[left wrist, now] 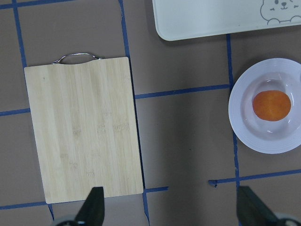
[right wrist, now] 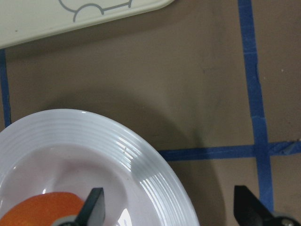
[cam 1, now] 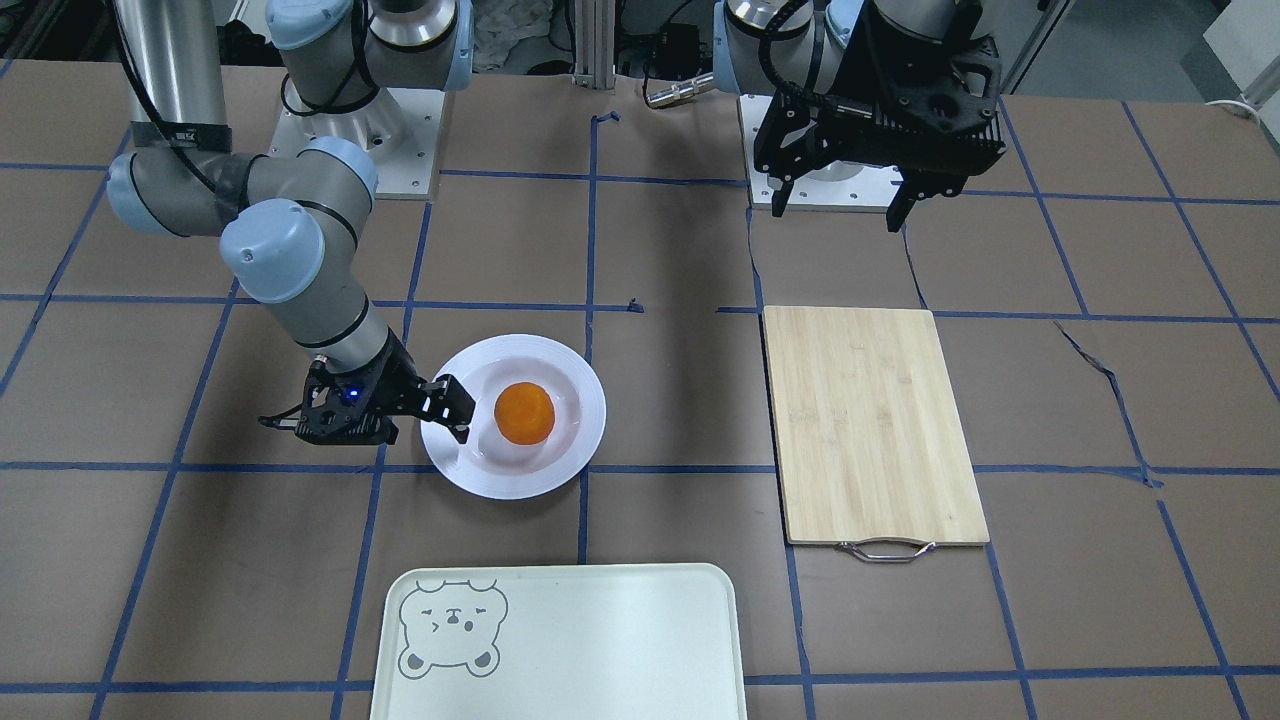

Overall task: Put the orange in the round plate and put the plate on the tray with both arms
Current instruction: 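Lower the right gripper onto the plate rim and grip it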

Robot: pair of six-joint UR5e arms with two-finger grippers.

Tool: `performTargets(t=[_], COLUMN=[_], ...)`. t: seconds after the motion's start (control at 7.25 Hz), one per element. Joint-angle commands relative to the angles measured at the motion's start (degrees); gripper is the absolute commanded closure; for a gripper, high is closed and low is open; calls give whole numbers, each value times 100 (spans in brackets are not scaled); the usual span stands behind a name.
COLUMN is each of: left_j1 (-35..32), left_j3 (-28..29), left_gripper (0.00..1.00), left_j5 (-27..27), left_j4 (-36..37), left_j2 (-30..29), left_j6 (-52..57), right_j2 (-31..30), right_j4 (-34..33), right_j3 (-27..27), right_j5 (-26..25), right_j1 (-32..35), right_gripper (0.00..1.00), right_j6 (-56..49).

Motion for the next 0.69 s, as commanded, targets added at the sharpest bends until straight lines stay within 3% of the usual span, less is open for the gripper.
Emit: performTargets(t=[0.0, 0.55], left_j1=[0, -9], left_j3=[-1, -28], left_gripper=[0, 0], left_j5=[-2, -2], left_j4=[0, 0], left_j2=[0, 36], left_j6=[0, 0], right_j2=[37, 133], right_j4=[-8, 1], right_j3=[148, 281], right_j5=[9, 35], right_j1=[0, 0], right_gripper=[11, 23], right_j6=[6, 32])
